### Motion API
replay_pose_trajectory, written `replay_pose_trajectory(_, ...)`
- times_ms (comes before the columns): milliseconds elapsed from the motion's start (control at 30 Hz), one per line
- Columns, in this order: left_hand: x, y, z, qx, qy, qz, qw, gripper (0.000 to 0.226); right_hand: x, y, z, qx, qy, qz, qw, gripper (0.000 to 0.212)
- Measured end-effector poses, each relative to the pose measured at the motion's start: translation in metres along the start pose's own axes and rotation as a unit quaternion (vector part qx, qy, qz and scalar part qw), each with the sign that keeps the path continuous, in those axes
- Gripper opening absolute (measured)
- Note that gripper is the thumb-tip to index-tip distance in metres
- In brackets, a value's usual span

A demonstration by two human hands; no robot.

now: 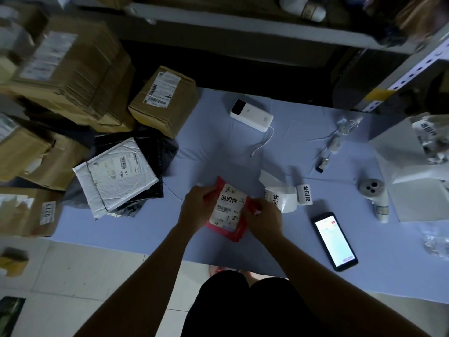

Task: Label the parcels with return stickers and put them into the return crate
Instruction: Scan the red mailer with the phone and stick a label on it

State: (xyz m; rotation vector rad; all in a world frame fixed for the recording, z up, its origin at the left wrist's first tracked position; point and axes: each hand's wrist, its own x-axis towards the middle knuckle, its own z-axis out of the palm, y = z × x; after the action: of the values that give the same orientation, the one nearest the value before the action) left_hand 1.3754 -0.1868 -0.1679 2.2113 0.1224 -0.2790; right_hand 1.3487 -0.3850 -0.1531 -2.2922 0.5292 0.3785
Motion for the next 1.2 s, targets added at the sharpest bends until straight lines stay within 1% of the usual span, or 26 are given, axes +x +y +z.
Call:
replay_pose_trajectory(67,-0.003,0.002,0.002,-0.061,-0.011,-0.071,0.996,0.022,-0.007,0.003,0.003,0.057,-0.017,0.056,0.997,0.039)
replay_pose_trajectory(133,-0.006,-0.002,0.004,-0.095,-0.022,-0.106,0.990,0.021,-0.014,0.008,0.007,0.121,-0.051,0.089,0.987,0.056)
replay_pose_trajectory(167,-0.008,-0.003,0.004,-0.110,-0.031,-0.118,0.986,0.018,-0.016,0.010,0.009,0.149,-0.062,0.090,0.983,0.062)
replay_pose_trajectory(200,-0.011,-0.003,0.003,-0.132,-0.040,-0.128,0.982,0.016,-0.018,0.011,0.009,0.165,-0.069,0.086,0.980,0.064)
replay_pose_trajectory(267,-0.017,0.001,0.003,-0.171,-0.042,-0.135,0.975,0.024,-0.021,0.011,0.007,0.175,-0.076,0.070,0.979,0.065)
replay_pose_trajectory(333,-0.027,0.007,0.003,-0.198,-0.038,-0.128,0.971,0.030,-0.024,0.011,0.005,0.183,-0.079,0.054,0.978,0.065)
replay_pose_trajectory(400,-0.041,0.010,0.004,-0.212,-0.026,-0.120,0.969,0.030,-0.030,0.013,0.003,0.199,-0.084,0.041,0.976,0.062)
replay_pose_trajectory(500,-0.069,0.010,0.005,-0.208,0.016,-0.121,0.971,0.028,-0.046,0.015,0.001,0.207,-0.105,0.011,0.973,0.057)
replay_pose_trajectory(600,-0.105,0.010,0.001,-0.214,0.066,-0.128,0.966,0.033,-0.067,0.018,0.003,0.196,-0.140,-0.026,0.970,0.052)
replay_pose_trajectory(667,-0.132,0.011,-0.007,-0.224,0.102,-0.151,0.957,0.036,-0.082,0.018,0.006,0.189,-0.160,-0.052,0.967,0.055)
replay_pose_trajectory(800,-0.188,0.006,-0.033,-0.221,0.151,-0.183,0.946,0.040,-0.115,0.011,0.021,0.183,-0.210,-0.089,0.956,0.060)
replay_pose_trajectory(900,-0.230,-0.004,-0.057,-0.232,0.200,-0.221,0.926,0.045,-0.143,-0.004,0.043,0.144,-0.245,-0.127,0.950,0.061)
replay_pose_trajectory(967,-0.258,-0.014,-0.074,-0.219,0.236,-0.247,0.914,0.047,-0.163,-0.017,0.062,0.114,-0.268,-0.160,0.943,0.059)
replay_pose_trajectory(1067,-0.299,-0.035,-0.098,-0.216,0.295,-0.254,0.895,0.046,-0.197,-0.042,0.087,0.072,-0.306,-0.220,0.923,0.044)
replay_pose_trajectory(1133,-0.325,-0.051,-0.114,-0.224,0.329,-0.256,0.881,0.045,-0.217,-0.058,0.108,0.051,-0.332,-0.256,0.907,0.044)
replay_pose_trajectory(1200,-0.348,-0.070,-0.130,-0.226,0.353,-0.260,0.870,0.044,-0.237,-0.072,0.134,0.029,-0.357,-0.266,0.895,0.047)
